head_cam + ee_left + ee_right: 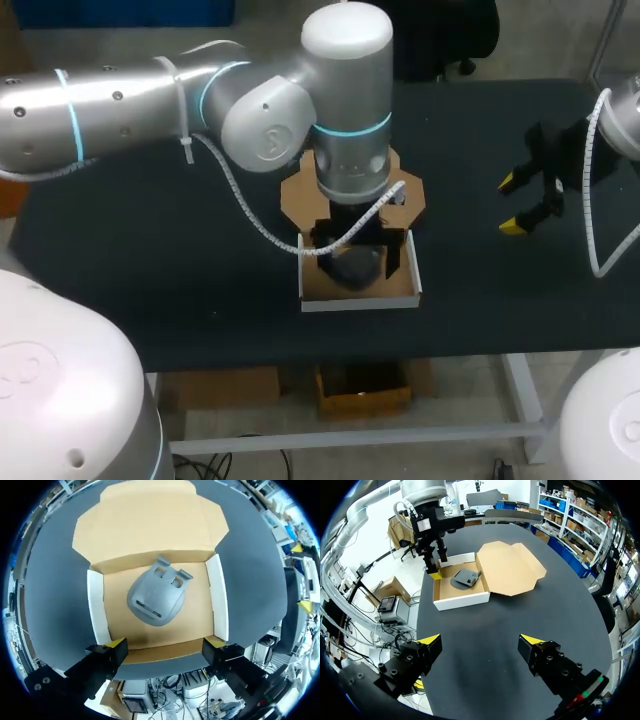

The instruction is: Assemble the packaging by folding the flat box into shape, placing the metal phone stand inside, and closing the box properly

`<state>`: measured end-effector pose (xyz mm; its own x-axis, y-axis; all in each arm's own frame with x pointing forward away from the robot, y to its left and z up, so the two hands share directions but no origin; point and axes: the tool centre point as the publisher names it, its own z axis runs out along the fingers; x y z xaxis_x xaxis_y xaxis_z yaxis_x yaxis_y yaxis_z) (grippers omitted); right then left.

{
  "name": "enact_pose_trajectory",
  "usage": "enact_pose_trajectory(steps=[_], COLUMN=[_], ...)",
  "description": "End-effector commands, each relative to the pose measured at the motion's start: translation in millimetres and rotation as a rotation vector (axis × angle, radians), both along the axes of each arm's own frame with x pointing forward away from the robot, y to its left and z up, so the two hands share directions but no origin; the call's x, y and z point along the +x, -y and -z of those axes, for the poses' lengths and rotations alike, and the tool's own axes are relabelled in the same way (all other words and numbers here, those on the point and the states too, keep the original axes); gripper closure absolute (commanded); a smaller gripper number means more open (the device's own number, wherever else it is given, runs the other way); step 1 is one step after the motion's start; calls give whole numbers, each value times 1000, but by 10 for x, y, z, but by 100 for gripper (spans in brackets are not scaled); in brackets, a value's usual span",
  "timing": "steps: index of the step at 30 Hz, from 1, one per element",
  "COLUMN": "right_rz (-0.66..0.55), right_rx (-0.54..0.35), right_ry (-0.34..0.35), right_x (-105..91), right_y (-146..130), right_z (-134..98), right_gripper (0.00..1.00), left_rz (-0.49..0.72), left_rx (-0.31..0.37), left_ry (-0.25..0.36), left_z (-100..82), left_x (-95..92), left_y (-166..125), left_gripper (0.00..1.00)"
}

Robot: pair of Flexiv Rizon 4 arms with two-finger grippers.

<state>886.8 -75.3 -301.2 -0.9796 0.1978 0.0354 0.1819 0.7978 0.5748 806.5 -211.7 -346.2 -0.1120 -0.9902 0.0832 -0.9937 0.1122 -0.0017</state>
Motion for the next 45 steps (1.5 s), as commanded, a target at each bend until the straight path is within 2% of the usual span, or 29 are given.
enact_pose_trajectory(steps=[1,10,22,25,27,30,44,45], right_rz=[-1,-1,-1,-1,-1,-1,-1,-1], right_rx=[4,4,4,4,4,4,4,4], right_ry=[1,1,1,1,1,1,1,1], right_x=[-5,-5,-5,-5,-5,-5,-5,-5], right_y=[6,6,6,6,6,6,6,6], right_z=[0,0,0,0,0,0,0,0], right_gripper=[0,0,0,0,0,0,0,0], left_rz=[59,161,270,329,348,379,379,383], left_rx=[-58,-98,-196,-228,-255,-274,-274,-285], left_ry=[-8,18,15,30,63,60,60,42], left_z=[-205,-383,-425,-430,-438,-435,-435,-415], left_x=[53,269,728,814,864,950,950,984], left_y=[-248,-600,-1008,-1071,-1100,-1128,-1128,-1163], left_gripper=[0,0,0,0,0,0,0,0])
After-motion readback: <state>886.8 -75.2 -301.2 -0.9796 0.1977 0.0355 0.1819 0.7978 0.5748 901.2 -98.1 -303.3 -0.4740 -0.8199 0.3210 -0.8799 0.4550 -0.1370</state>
